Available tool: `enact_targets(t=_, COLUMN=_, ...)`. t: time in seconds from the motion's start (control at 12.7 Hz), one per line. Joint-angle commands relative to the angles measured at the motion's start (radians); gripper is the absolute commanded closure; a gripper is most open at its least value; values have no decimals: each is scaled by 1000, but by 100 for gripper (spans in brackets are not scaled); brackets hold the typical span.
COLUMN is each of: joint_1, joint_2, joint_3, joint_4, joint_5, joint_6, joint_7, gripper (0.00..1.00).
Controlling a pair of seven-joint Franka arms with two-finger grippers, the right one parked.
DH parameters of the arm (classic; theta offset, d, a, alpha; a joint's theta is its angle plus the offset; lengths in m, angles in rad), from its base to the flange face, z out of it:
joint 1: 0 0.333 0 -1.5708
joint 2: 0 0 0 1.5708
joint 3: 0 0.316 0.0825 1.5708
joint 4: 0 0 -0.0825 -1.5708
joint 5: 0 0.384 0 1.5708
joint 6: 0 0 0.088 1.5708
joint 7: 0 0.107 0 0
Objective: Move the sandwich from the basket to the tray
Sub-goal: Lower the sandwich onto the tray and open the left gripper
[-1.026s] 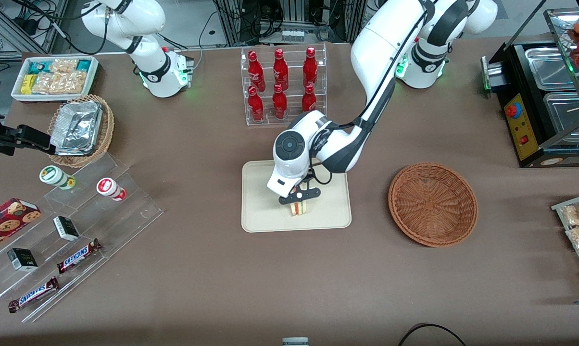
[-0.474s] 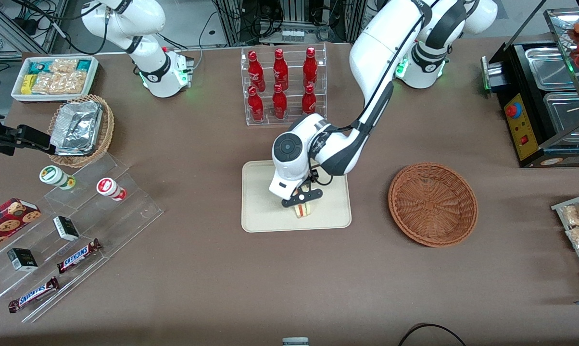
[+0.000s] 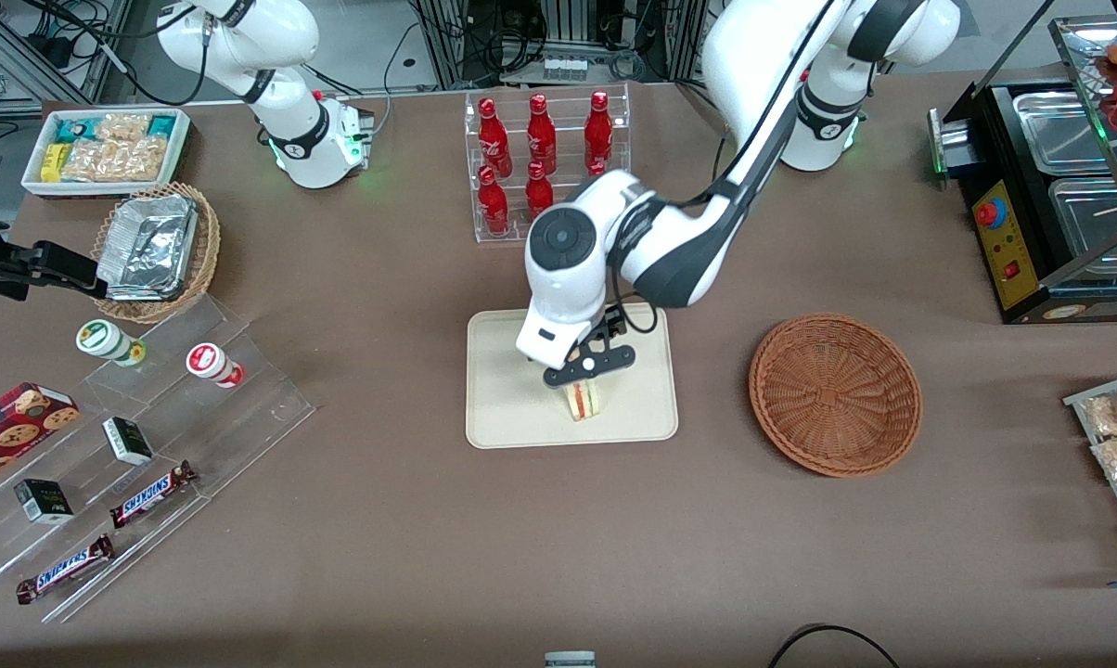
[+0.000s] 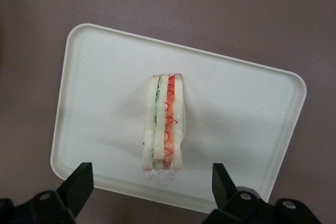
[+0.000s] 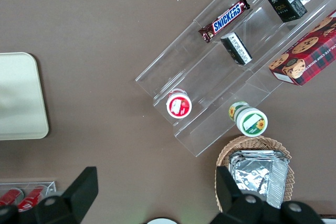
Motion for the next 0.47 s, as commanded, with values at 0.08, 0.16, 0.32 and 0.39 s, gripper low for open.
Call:
enact_targets(t=0.08, joint_1=29, joint_2=-64, joint_3=3, joint_4=-21, joint_5=13, joint_6=-76, joint_7=47, gripper=0)
enact_targets(t=0.16, joint_1=37, joint_2=-68, joint_3=3, joint_4=-22, joint_5=18, joint_6=-110, joint_7=50, gripper=0)
enact_targets(t=0.32, joint_1=69, joint_2=-68, joint_3=3, joint_4=-22, joint_5=20, joint_6=-129, joint_7=58, gripper=0)
enact_targets(t=0.39, joint_1=109, joint_2=-89, joint_3=1, joint_4=-24, joint_5=17, joint_6=-135, joint_7=97, gripper=0)
